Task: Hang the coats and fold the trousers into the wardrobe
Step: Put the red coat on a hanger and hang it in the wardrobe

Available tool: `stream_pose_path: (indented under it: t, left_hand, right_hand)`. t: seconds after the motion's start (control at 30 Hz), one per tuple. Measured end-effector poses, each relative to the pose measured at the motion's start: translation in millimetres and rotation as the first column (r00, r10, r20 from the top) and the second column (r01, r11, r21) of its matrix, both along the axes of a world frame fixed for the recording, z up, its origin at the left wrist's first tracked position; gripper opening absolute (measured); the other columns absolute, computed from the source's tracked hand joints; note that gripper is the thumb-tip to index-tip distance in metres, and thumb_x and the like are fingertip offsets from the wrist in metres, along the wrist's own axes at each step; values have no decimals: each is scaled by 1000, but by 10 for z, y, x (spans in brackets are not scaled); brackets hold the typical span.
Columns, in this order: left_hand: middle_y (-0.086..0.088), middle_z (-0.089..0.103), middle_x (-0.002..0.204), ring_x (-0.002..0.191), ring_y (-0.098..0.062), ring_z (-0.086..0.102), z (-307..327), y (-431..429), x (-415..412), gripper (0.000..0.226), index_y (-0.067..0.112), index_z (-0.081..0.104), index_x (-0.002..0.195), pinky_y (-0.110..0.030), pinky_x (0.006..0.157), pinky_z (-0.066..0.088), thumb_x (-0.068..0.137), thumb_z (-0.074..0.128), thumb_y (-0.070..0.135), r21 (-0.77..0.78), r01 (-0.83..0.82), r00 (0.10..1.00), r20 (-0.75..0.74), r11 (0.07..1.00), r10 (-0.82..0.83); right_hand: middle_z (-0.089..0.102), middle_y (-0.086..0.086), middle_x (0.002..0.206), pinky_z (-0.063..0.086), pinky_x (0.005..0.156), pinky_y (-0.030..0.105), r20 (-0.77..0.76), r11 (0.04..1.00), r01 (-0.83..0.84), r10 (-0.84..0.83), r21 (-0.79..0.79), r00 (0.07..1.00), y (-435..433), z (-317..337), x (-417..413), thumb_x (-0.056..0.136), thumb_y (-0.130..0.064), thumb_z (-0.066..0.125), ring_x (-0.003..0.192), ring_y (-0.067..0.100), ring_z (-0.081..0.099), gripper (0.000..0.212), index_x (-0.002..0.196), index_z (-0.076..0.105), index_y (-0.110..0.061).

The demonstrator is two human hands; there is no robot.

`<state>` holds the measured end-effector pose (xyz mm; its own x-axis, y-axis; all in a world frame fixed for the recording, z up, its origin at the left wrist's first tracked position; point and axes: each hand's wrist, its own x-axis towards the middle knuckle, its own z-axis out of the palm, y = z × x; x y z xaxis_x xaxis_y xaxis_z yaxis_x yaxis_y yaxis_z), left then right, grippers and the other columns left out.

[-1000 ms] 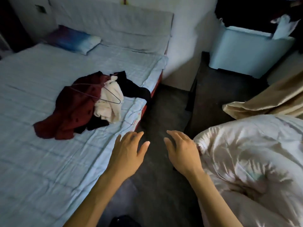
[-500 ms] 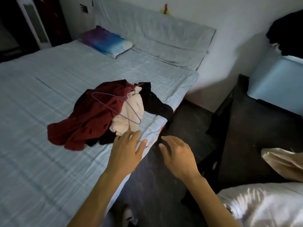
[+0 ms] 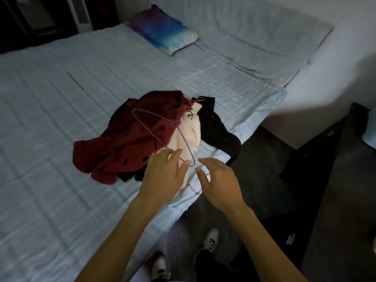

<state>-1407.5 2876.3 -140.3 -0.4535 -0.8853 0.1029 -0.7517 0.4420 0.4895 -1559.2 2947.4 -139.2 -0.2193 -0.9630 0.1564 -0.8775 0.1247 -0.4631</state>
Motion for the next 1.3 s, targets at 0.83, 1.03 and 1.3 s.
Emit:
stream_pose_path:
  t: [0.83,1.03,1.3]
  left_hand:
    - [-2,60,118,108,-23,57,-283,-1145,-1189,66,16,56,127,-48,102,35,89,23,58,70,-559,824,160,826,544]
    - [-5,57,126,116,-23,53,-485,-1505,-1091,69,15,51,133,-47,106,33,88,20,57,114,-536,841,160,836,517]
    - [-11,57,124,112,-27,53,-775,-1967,-855,64,10,51,131,-44,95,41,91,26,52,198,-418,908,128,887,399]
  right_hand:
    - [62,-1,120,37,95,22,208,836,-535,506,118,837,-2153,-521,-1550,96,-33,50,112,14,54,32,122,59,-18]
    - [62,0,121,37,95,22,215,832,-531,496,160,842,-2444,-690,-1416,96,-31,51,112,15,55,32,123,59,-17]
    - [58,7,128,38,96,26,286,842,-419,331,340,899,-2635,-961,-1035,96,-31,49,115,21,55,41,133,51,-13]
